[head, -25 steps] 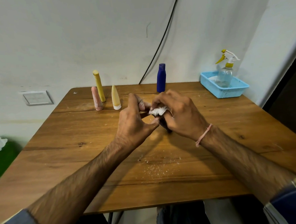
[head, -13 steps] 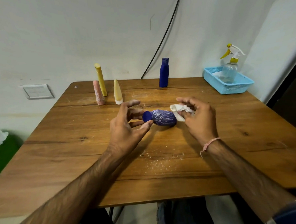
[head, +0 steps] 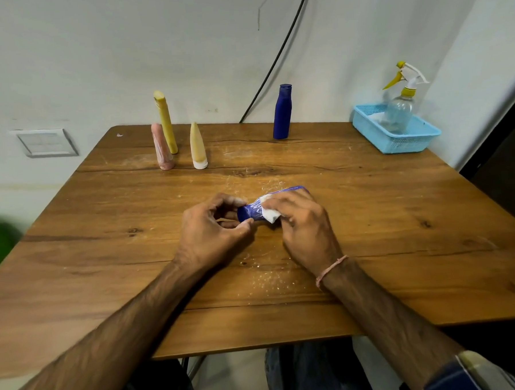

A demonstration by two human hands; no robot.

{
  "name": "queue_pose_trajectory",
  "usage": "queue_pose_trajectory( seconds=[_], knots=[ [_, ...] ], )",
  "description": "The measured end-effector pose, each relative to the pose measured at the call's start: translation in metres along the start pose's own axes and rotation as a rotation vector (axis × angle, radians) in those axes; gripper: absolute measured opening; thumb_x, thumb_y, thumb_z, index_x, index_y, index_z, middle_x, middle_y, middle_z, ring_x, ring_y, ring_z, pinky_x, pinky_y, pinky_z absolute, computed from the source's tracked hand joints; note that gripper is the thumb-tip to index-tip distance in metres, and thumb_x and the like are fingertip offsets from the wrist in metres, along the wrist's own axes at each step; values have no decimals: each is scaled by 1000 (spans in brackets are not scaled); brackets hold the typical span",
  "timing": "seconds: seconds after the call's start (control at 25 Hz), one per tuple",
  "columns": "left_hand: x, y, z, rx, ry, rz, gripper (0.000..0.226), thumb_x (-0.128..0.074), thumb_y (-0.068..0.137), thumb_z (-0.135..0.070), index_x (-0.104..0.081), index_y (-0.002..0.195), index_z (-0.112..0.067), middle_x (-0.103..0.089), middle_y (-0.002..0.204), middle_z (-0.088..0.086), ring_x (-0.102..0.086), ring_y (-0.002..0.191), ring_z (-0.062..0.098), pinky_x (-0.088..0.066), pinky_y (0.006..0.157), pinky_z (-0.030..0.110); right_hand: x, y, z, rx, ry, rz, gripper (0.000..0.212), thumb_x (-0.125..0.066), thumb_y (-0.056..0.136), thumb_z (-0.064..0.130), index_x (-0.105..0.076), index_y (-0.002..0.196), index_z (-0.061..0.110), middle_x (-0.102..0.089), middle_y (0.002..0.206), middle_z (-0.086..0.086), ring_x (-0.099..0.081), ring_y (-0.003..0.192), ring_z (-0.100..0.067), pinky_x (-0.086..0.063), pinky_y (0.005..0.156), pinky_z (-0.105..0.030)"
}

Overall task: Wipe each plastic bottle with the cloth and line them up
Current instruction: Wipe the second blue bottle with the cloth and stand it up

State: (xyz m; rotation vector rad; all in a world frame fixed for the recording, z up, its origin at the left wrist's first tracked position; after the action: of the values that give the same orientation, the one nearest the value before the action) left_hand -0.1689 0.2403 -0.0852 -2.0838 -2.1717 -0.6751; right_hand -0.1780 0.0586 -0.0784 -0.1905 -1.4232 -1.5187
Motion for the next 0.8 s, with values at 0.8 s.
queue_pose_trajectory(
  seconds=[0.8],
  knots=[
    [-2,11,10,-59,152,87,29,-86,72,-9,-71,95,-21,-71,94,-12,-71,79,4,-59,69,15,8,-6,-26,197,-21,173,52,-54,75,-22,-69,118,3,-69,119,-11,-62,116,-22,-48,103,-35]
  ],
)
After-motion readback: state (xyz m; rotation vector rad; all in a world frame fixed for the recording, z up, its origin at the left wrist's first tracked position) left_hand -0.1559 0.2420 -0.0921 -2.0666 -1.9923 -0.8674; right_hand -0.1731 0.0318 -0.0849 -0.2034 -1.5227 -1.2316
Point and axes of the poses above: each hand's wrist, its own y-axis towards the middle knuckle, its own x-axis out of the back of the hand, z = x × y, the point moved 2 cm from there along y, towards the middle knuckle
